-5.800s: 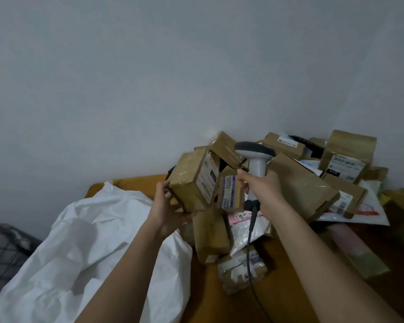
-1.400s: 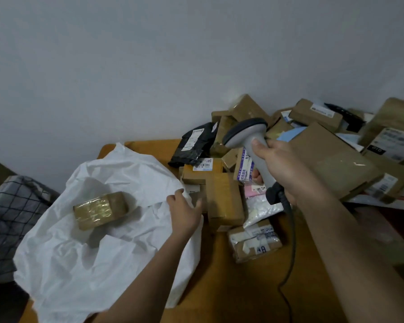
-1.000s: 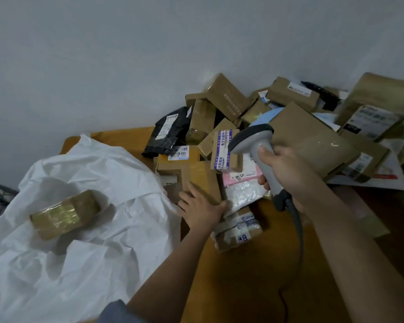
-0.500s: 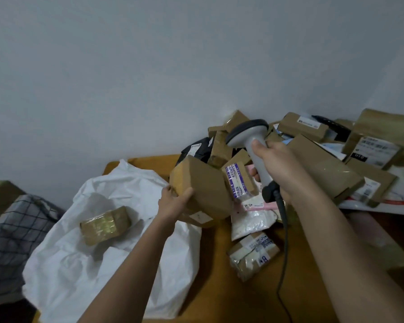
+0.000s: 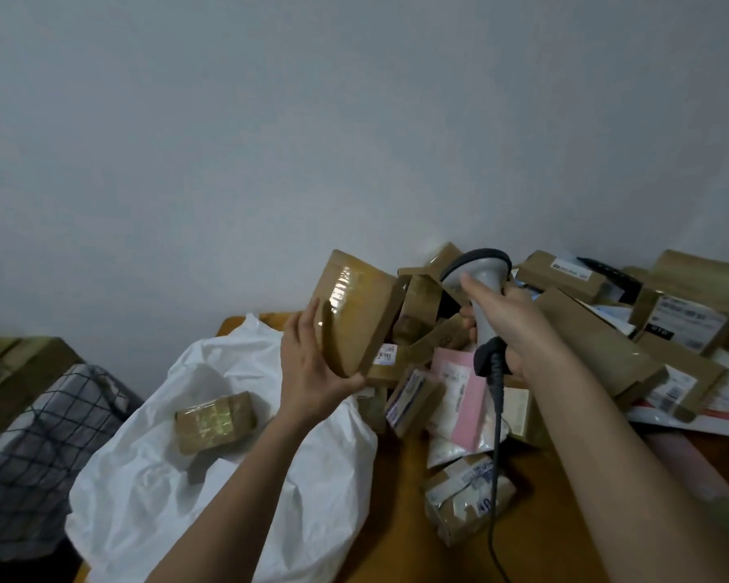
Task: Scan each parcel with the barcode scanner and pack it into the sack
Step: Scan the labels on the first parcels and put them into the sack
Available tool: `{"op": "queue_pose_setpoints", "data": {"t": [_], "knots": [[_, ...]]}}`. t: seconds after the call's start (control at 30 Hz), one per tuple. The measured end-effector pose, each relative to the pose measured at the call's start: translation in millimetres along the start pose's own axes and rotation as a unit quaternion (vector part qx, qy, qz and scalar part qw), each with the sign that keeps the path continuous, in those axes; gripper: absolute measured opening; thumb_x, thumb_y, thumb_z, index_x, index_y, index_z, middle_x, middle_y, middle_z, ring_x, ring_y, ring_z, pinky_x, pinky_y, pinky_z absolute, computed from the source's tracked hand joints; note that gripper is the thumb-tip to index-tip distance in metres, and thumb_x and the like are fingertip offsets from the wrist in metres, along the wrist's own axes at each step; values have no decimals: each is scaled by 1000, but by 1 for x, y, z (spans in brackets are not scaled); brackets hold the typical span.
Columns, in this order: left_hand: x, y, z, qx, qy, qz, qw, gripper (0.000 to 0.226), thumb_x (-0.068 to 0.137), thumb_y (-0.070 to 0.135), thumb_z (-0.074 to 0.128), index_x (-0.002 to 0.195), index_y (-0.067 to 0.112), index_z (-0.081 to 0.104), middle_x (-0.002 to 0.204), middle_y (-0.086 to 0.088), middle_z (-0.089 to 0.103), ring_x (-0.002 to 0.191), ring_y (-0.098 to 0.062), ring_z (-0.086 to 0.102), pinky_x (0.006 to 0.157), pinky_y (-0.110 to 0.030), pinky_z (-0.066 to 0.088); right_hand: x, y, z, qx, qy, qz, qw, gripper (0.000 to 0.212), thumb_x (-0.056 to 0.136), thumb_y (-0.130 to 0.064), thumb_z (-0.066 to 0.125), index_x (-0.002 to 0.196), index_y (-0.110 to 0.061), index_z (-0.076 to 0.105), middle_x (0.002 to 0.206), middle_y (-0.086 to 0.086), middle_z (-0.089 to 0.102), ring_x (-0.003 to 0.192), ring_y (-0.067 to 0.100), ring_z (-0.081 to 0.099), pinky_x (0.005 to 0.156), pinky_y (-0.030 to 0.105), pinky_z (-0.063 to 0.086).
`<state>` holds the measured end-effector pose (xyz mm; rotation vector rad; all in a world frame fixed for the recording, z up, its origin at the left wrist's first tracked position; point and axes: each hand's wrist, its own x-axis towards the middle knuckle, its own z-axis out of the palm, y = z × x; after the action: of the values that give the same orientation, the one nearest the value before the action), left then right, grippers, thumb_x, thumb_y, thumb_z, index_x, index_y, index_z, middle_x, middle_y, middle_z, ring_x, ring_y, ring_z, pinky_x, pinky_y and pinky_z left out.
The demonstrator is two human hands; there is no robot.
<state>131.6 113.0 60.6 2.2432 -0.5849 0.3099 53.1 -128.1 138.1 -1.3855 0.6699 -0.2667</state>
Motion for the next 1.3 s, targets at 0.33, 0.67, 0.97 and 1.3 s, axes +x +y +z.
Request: {"op": "queue_pose_setpoints", "data": {"t": [0.33,0.67,0.97,1.3], "knots": [[-3,3,9,284,78,306,905,118,59,15,90,150,26,16,148,-13,29,137,-39,27,117,-58,16,-2,8,-8,36,-30,63,997,105,53,-70,81,129,-5,49,85,13,65,70,22,63,66,35,53],[-5,6,13,351,62,368,859,119,67,8,84,156,28,7,155,-10,24,142,-37,23,121,-53,7,-10,9,-5,44,-65,69,994,79,43,-54,87,105,-9,65,100,12,71,72,19,61,60,28,52],[-7,-6,7,352,42,379,855,118,70,14,84,157,28,5,158,-9,22,144,-35,22,122,-51,7,-2,21,-4,87,-92,114,985,75,51,-38,90,112,-4,63,95,15,69,60,16,58,56,28,53],[10,25,-20,-246,-60,-126,959,87,78,63,68,149,30,30,146,1,39,132,-16,41,106,-30,38,-5,9,-15,-12,-114,21,993,52,63,-24,88,103,-4,63,85,12,66,61,14,55,56,26,48]]}}
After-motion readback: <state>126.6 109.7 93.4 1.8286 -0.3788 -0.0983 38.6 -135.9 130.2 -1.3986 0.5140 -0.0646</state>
